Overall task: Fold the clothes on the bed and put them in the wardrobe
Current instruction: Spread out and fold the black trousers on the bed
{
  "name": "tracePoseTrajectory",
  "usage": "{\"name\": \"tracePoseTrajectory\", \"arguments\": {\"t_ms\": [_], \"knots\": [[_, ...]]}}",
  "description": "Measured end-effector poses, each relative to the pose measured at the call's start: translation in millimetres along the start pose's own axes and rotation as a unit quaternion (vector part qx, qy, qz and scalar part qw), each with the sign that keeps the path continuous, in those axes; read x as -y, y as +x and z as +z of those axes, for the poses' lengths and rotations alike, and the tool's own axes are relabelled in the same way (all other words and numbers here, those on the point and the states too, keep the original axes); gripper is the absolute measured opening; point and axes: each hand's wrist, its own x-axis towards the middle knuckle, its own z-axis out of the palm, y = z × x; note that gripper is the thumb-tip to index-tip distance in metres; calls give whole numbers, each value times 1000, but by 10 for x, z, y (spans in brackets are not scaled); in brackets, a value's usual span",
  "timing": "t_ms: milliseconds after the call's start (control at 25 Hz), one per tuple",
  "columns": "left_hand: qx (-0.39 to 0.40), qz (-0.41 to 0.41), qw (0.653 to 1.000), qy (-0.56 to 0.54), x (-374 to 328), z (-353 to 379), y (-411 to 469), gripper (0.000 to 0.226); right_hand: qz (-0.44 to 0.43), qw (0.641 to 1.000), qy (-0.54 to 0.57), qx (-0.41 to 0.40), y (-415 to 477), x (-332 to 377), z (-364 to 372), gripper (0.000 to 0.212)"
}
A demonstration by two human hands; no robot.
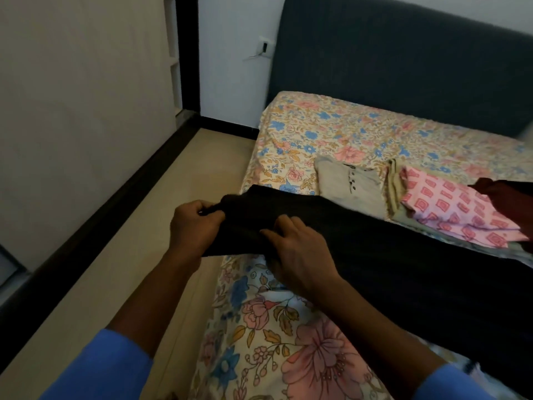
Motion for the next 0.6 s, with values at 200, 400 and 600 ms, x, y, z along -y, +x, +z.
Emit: {"name": "tracePoseTrajectory", "arguments": {"t_ms": [200, 400, 600], "knots": [[169, 13, 917, 361, 409, -440, -191, 14, -65, 961, 110, 244, -165, 420, -338, 46], [229, -6, 868, 441, 470, -499, -163, 36, 146, 950, 245, 130, 551, 82, -274, 31], [37, 159, 949, 270, 145, -196, -531, 22, 308, 832, 385, 255, 1199, -89, 140, 73]]}}
